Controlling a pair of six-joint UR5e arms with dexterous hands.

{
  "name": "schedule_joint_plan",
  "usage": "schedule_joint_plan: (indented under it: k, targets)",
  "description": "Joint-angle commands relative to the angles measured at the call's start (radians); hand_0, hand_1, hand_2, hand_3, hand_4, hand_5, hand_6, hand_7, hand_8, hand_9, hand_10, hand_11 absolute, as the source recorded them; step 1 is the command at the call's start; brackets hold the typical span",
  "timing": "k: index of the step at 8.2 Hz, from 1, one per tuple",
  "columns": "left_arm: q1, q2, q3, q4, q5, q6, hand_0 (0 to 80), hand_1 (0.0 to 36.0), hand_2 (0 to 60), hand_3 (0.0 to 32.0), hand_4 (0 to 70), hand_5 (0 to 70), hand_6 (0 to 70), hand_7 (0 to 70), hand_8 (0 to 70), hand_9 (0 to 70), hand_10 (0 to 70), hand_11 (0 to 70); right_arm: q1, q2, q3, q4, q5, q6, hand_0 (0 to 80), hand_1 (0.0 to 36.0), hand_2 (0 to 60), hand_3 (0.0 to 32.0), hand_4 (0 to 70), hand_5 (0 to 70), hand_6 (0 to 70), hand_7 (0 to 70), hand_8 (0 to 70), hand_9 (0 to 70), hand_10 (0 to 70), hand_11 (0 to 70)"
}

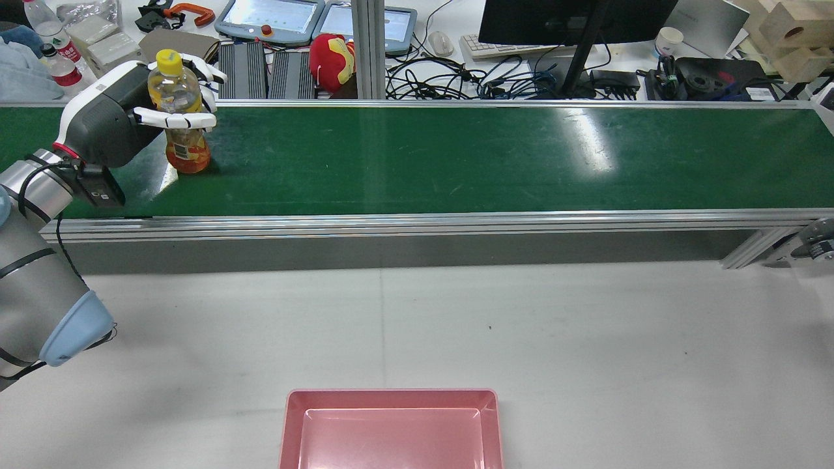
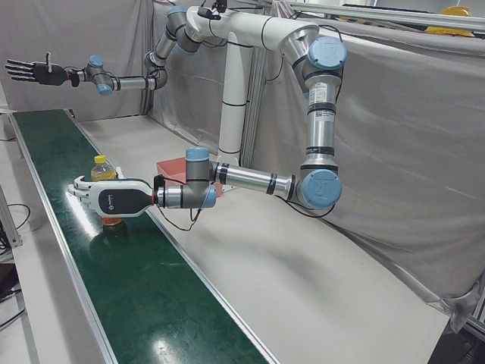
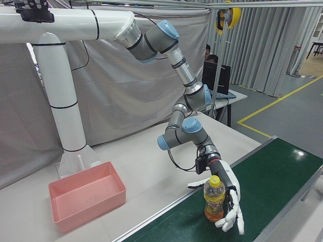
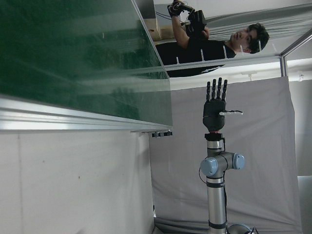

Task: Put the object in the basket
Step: 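Close the left hand fingers around the orange drink bottle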

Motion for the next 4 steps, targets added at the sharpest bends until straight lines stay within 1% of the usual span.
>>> schedule_joint_plan:
  k: [1, 2, 3, 4]
  targets:
    - [-0.001, -0.015, -0.014, 0.048, 0.001, -0.001, 67.7, 34.1, 60.0, 0.0, 62.7, 70.0, 70.0, 70.0, 70.0, 70.0, 70.0, 70.0, 0.0, 0.0, 0.002, 0.0, 0.001, 0.0, 0.0, 0.0, 0.0, 0.0, 0.0, 0.0, 0.0, 0.0, 0.0, 0.0, 0.0, 0.0]
    - [0.0, -0.015, -0.052, 0.079, 0.004, -0.001, 68.3, 36.0, 60.0, 0.0, 68.1, 70.0, 70.0, 70.0, 70.0, 70.0, 70.0, 70.0, 0.0, 0.0, 0.002, 0.0, 0.0, 0.001, 0.0, 0.0, 0.0, 0.0, 0.0, 0.0, 0.0, 0.0, 0.0, 0.0, 0.0, 0.0]
    - [0.006, -0.012, -0.101, 0.097, 0.013, -0.001, 70.6, 36.0, 60.0, 0.0, 69.7, 70.0, 70.0, 70.0, 70.0, 70.0, 70.0, 70.0, 0.0, 0.0, 0.002, 0.0, 0.0, 0.001, 0.0, 0.0, 0.0, 0.0, 0.0, 0.0, 0.0, 0.0, 0.0, 0.0, 0.0, 0.0]
    - [0.016, -0.008, -0.158, 0.105, 0.039, 0.001, 67.1, 36.0, 60.0, 0.0, 68.2, 70.0, 70.0, 70.0, 70.0, 70.0, 70.0, 70.0, 0.0, 0.0, 0.002, 0.0, 0.0, 0.001, 0.0, 0.0, 0.0, 0.0, 0.0, 0.0, 0.0, 0.0, 0.0, 0.0, 0.0, 0.0]
